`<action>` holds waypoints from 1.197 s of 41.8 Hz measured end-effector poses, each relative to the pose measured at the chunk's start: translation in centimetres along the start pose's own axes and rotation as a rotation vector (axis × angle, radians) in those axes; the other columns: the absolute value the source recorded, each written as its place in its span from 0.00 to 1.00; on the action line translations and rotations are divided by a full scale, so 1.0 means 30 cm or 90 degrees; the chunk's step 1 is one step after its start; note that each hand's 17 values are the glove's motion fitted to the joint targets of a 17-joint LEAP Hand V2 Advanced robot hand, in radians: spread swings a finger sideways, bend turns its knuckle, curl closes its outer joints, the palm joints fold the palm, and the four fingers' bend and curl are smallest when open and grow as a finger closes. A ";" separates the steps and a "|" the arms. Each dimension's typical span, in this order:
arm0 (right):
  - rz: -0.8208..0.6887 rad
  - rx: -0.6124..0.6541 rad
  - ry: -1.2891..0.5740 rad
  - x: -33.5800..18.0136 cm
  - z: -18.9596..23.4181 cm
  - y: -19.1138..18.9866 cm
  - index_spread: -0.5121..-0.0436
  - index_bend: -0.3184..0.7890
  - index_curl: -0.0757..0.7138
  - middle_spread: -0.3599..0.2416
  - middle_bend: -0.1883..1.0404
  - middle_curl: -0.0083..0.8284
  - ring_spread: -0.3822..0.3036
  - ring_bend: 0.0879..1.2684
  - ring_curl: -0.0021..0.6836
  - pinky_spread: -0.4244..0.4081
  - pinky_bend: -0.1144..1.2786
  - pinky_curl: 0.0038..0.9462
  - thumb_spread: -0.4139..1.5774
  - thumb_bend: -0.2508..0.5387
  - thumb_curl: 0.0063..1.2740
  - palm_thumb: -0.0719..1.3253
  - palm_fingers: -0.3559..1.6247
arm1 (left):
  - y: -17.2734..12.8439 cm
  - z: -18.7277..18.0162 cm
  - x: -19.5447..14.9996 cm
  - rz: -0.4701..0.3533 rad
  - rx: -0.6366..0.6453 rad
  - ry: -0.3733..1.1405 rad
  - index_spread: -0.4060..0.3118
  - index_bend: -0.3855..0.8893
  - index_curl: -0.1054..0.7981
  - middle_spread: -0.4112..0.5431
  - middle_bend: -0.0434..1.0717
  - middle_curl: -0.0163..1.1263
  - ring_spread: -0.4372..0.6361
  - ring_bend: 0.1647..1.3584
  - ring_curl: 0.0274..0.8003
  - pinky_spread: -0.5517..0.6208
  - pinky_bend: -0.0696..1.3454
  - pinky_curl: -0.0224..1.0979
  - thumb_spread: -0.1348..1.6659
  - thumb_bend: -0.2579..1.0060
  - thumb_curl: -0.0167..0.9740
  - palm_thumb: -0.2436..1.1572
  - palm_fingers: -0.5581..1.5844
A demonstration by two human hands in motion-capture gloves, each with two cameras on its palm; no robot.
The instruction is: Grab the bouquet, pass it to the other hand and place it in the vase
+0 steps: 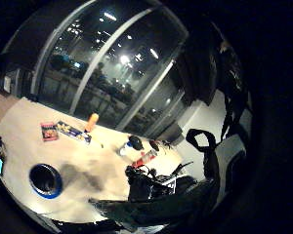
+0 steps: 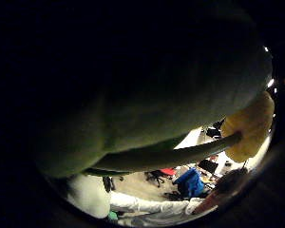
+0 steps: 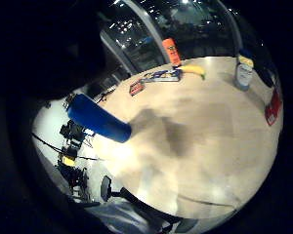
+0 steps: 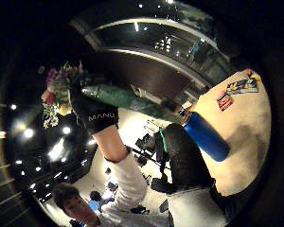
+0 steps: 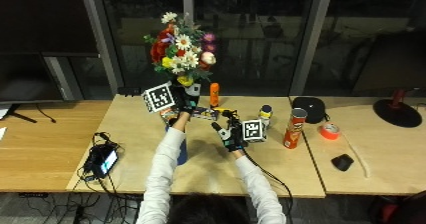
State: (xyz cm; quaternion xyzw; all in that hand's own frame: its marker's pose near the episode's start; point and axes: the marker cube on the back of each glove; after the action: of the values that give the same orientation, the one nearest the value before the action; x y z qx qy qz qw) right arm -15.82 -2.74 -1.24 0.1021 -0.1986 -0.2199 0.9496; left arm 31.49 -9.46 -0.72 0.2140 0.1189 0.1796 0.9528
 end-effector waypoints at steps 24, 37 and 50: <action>0.136 0.043 0.119 0.072 -0.211 -0.082 0.51 0.42 0.63 0.47 0.41 0.49 0.50 0.21 0.46 0.81 0.23 0.32 0.74 0.29 0.36 0.48 0.45 | -0.237 -0.251 -0.189 -0.046 0.165 -0.032 0.12 0.56 0.70 0.06 0.68 0.50 0.05 0.51 0.57 0.13 0.50 0.44 0.25 0.18 0.76 0.81 0.90; 0.147 0.012 0.124 0.098 -0.163 -0.057 0.52 0.44 0.60 0.48 0.38 0.48 0.50 0.17 0.46 0.82 0.20 0.30 0.75 0.29 0.35 0.50 0.47 | -0.057 -0.227 -0.380 -0.060 0.084 0.006 0.12 0.50 0.72 0.07 0.68 0.50 0.05 0.50 0.57 0.13 0.52 0.44 0.26 0.17 0.79 0.79 0.89; 0.145 -0.065 0.120 0.181 -0.182 0.032 0.54 0.48 0.64 0.48 0.36 0.48 0.51 0.11 0.45 0.81 0.18 0.27 0.77 0.30 0.34 0.52 0.48 | 0.479 -0.389 -0.778 -0.272 -0.281 -0.148 0.70 0.34 0.50 0.64 0.29 0.37 0.64 0.34 0.43 0.71 0.34 0.34 0.49 0.17 0.54 0.46 0.15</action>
State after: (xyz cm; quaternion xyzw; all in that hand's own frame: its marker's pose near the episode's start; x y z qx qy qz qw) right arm -8.68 -3.79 -4.07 0.0511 -0.1072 -0.1100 0.9868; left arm 2.60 -2.24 -1.03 -0.0082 0.0101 -0.0284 0.9995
